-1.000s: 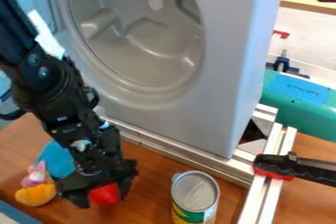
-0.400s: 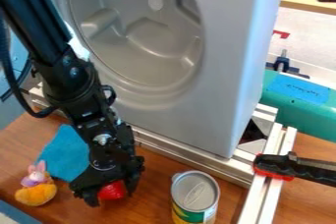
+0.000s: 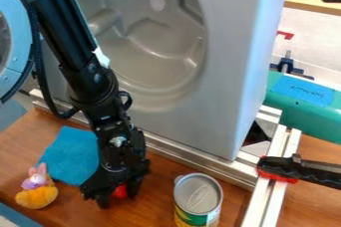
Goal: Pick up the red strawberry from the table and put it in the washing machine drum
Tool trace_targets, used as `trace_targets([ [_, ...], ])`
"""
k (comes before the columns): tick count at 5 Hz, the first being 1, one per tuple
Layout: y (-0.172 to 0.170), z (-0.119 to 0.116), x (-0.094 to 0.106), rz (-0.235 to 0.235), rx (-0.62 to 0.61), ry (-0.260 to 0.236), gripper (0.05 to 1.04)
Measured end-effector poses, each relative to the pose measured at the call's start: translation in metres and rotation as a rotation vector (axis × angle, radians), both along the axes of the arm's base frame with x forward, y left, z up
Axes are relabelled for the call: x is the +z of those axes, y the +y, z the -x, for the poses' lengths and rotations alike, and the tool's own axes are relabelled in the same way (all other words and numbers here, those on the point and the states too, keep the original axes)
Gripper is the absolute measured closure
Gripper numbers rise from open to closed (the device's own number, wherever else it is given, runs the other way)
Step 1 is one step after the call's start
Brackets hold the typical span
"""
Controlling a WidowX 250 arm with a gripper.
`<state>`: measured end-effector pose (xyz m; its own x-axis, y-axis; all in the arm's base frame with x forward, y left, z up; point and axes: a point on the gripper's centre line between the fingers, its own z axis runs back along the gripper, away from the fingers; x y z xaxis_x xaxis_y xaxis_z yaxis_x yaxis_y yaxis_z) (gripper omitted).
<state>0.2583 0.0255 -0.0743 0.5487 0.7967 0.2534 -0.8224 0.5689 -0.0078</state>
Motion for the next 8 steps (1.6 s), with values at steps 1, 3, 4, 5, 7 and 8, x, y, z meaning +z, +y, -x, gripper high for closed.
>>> trace_targets([
  [1, 0.001, -0.001, 0.000, -0.009, 0.017, 0.000, 0.446],
  [3, 0.001, 0.005, 0.002, -0.009, 0.014, 0.006, 0.506],
  [4, 0.003, 0.011, 0.006, -0.023, -0.001, 0.012, 0.506],
  [5, 0.006, 0.013, 0.030, -0.039, -0.001, -0.040, 0.506],
  [7, 0.008, 0.003, 0.099, -0.084, -0.156, -0.201, 0.506],
  [8, 0.024, -0.030, 0.125, -0.062, -0.267, -0.245, 0.506],
])
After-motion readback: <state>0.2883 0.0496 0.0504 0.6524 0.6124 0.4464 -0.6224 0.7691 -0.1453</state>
